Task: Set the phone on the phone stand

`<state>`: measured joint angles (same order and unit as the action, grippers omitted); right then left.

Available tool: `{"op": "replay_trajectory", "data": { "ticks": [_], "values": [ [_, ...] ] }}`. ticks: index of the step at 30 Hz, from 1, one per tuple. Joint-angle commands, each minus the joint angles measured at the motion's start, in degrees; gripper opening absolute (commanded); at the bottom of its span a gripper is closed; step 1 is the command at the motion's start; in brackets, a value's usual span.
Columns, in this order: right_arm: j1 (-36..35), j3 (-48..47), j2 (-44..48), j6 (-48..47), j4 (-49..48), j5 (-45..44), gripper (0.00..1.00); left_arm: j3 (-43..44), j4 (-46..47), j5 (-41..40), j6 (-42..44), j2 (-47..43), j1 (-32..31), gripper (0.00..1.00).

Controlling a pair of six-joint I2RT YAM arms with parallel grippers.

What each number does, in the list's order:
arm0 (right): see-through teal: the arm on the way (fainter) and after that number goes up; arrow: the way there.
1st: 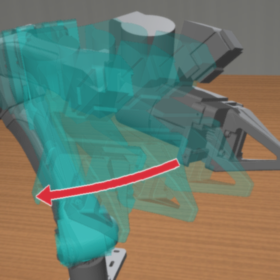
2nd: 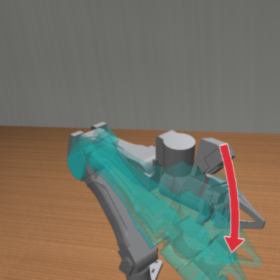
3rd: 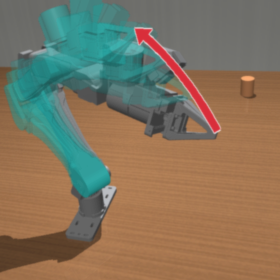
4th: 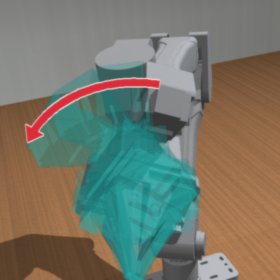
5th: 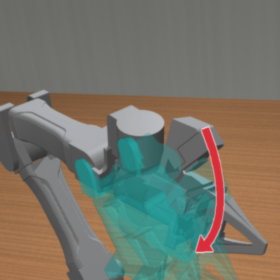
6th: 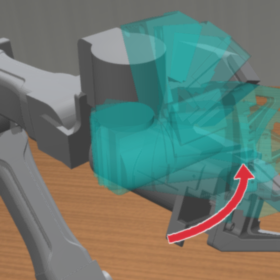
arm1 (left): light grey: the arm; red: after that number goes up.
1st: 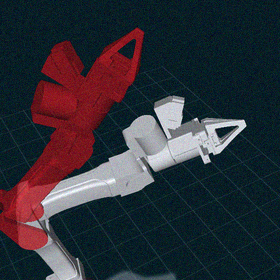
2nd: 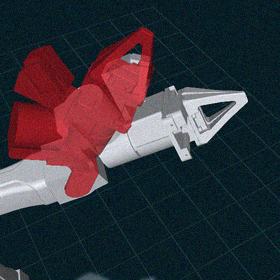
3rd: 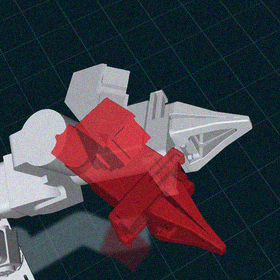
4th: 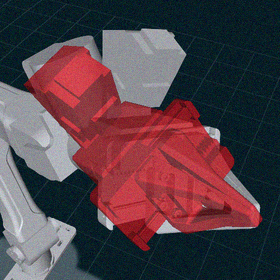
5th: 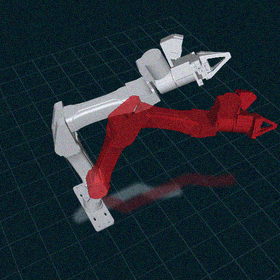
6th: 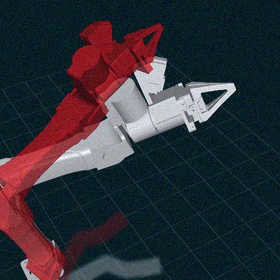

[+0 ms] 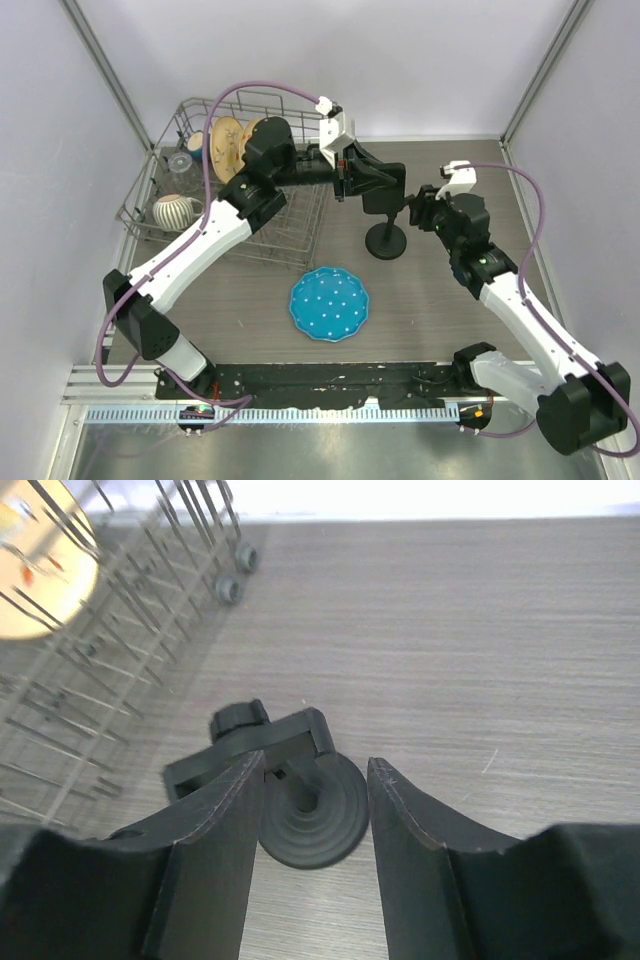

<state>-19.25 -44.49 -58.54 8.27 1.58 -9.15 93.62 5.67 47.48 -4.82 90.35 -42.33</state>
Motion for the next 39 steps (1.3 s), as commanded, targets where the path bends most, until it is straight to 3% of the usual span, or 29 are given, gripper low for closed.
{"op": "replay_trajectory", "data": {
  "ticks": [1, 5, 8, 10, 16, 21, 29, 33, 35, 36, 39],
  "values": [
    [0.61, -0.6, 5.54, 5.77, -2.02, -0.7, 0.52, -1.85, 11.7, 5.84, -1.06, -2.1, -0.04, 0.0],
    [4.89, -3.58, 4.41, 17.45, 1.4, -2.9, 0.53, -1.69, 17.0, 9.65, -8.62, 0.87, -0.04, 0.0],
    [9.3, -2.28, 5.37, 28.44, 0.71, 4.38, 0.54, -1.69, 19.89, 8.16, -13.1, 1.76, 0.49, 0.0],
    [13.34, -0.61, 6.16, 34.24, -1.31, 11.23, 0.61, -2.22, 22.96, 6.58, -15.21, 2.64, 0.66, 0.0],
    [21.78, 8.35, 4.41, 49.1, -15.19, 28.29, 0.71, -3.1, 23.34, 1.83, -16.62, 3.52, 0.49, 0.0],
    [23.02, 11.53, -1.13, 57.11, -27.49, 35.42, 0.7, -4.32, 22.8, -0.11, -17.94, 3.87, 0.49, 0.0],
    [23.02, 11.54, 0.0, 53.88, -23.83, 34.9, 0.65, -2.92, 24.57, 1.21, -20.32, 6.25, 0.49, 0.0],
    [22.94, 7.84, 3.6, 34.57, -9.18, 31.74, 0.59, -3.62, 23.33, 0.42, -19.53, 4.76, 0.49, 0.0],
    [22.94, 8.45, 4.4, 25.8, -9.06, 31.82, 0.54, -4.58, 24.21, 0.68, -19.44, 3.88, 0.49, 0.0],
    [23.02, 8.37, 4.32, 23.31, -8.53, 32.17, 0.47, -4.85, 24.65, 0.85, -19.53, 3.79, 0.49, 0.0],
    [22.94, 8.19, 4.75, 16.61, -9.57, 34.35, 0.41, -5.21, 24.74, 1.73, -19.0, 3.61, 0.49, 0.0]
  ]
}}
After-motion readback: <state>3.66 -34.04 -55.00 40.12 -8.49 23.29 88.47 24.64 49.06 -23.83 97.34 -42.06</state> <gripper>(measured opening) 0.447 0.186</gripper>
